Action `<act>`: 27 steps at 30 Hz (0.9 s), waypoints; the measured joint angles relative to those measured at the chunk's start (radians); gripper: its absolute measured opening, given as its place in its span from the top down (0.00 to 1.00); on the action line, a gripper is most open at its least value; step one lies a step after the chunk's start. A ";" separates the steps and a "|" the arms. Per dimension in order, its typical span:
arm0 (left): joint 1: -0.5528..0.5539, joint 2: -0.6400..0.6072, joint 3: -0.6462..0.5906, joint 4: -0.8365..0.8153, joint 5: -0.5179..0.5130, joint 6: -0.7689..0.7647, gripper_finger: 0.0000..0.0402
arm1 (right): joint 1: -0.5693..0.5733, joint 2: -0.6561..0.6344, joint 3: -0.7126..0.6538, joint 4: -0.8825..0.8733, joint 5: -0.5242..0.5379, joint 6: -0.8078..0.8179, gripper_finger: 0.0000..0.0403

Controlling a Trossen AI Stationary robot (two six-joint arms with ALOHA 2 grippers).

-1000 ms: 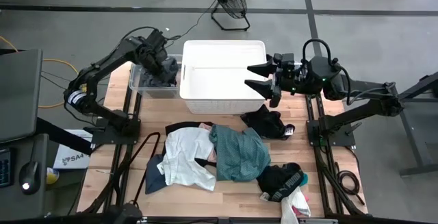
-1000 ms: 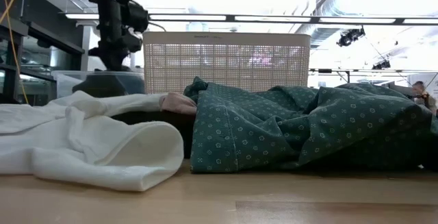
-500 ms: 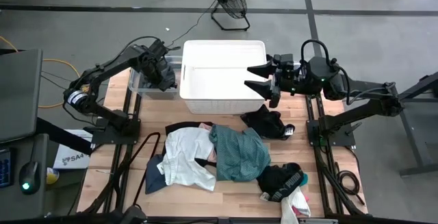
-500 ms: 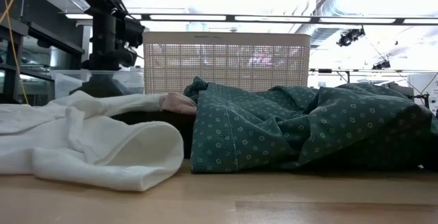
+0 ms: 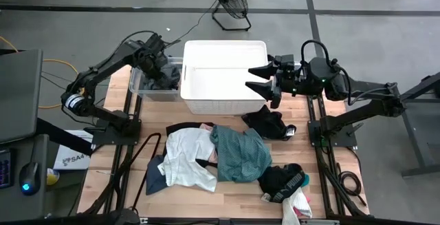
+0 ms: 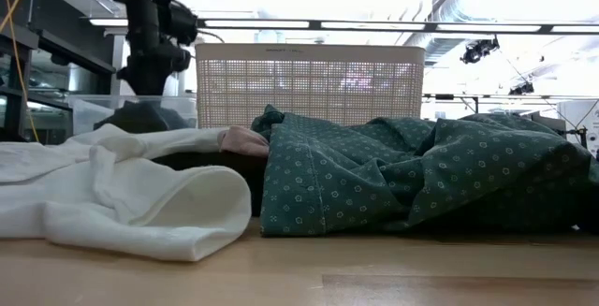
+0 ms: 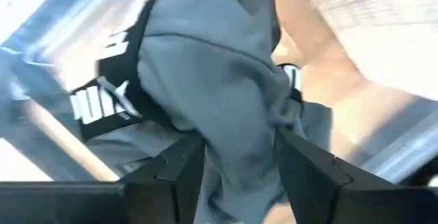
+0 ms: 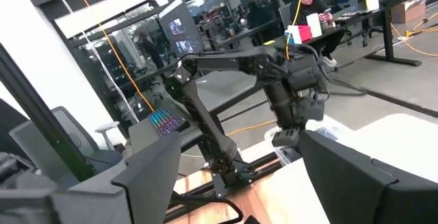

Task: Pick & Place Cloths
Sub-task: Put the gray boxers into the transparent bin, then put the top black boxers into the transparent bin

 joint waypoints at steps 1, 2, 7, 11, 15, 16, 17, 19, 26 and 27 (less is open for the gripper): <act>0.000 0.000 0.025 -0.021 0.000 0.000 0.56 | 0.000 0.000 0.000 0.000 0.000 0.000 0.27; 0.000 0.000 0.052 -0.045 0.000 -0.001 0.55 | 0.000 0.000 0.000 -0.001 0.000 0.000 0.27; 0.000 0.000 0.190 -0.142 0.000 -0.032 0.54 | 0.000 0.000 0.000 -0.033 0.000 0.000 0.27; 0.000 0.000 0.313 -0.198 0.001 -0.061 0.54 | 0.000 -0.001 0.000 -0.085 0.000 0.000 0.27; 0.000 -0.018 0.419 -0.209 0.072 -0.065 0.54 | 0.000 -0.017 0.000 -0.180 0.011 0.040 0.27; 0.000 -0.030 0.438 -0.203 0.100 -0.065 0.54 | 0.000 -0.022 0.000 -0.213 0.027 0.056 0.27; 0.000 -0.045 0.452 -0.192 0.124 -0.065 0.54 | 0.000 -0.030 0.000 -0.254 0.047 0.077 0.27; 0.000 -0.078 0.466 -0.158 0.170 -0.060 0.54 | 0.000 -0.043 0.000 -0.346 0.089 0.138 0.27; 0.000 -0.182 0.466 -0.086 0.242 -0.057 0.54 | 0.000 -0.071 0.000 -0.763 0.136 0.577 0.27; 0.000 -0.192 0.466 -0.081 0.246 -0.056 0.54 | 0.000 -0.070 0.000 -0.827 0.116 0.642 0.27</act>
